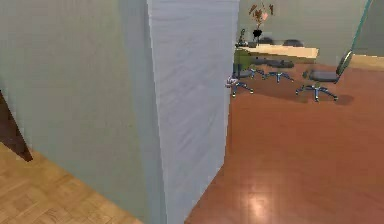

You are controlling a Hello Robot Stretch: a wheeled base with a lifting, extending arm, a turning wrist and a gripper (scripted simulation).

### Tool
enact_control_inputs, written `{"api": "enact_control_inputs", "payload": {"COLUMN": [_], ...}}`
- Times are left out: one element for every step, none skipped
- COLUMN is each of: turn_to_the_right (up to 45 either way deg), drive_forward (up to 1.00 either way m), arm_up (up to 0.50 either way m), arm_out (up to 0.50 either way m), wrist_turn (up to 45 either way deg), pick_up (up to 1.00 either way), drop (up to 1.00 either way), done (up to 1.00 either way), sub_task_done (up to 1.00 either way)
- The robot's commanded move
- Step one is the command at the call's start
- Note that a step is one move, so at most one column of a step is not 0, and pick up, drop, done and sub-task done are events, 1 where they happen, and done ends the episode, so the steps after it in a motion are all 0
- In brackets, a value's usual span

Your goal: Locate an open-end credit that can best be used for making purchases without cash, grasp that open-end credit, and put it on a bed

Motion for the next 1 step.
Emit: {"api": "enact_control_inputs", "payload": {"turn_to_the_right": [-45.0], "drive_forward": [0.0], "arm_up": [0.0], "arm_out": [0.0], "wrist_turn": [0.0], "pick_up": [0.0], "drop": [0.0], "done": [0.0], "sub_task_done": [0.0]}}
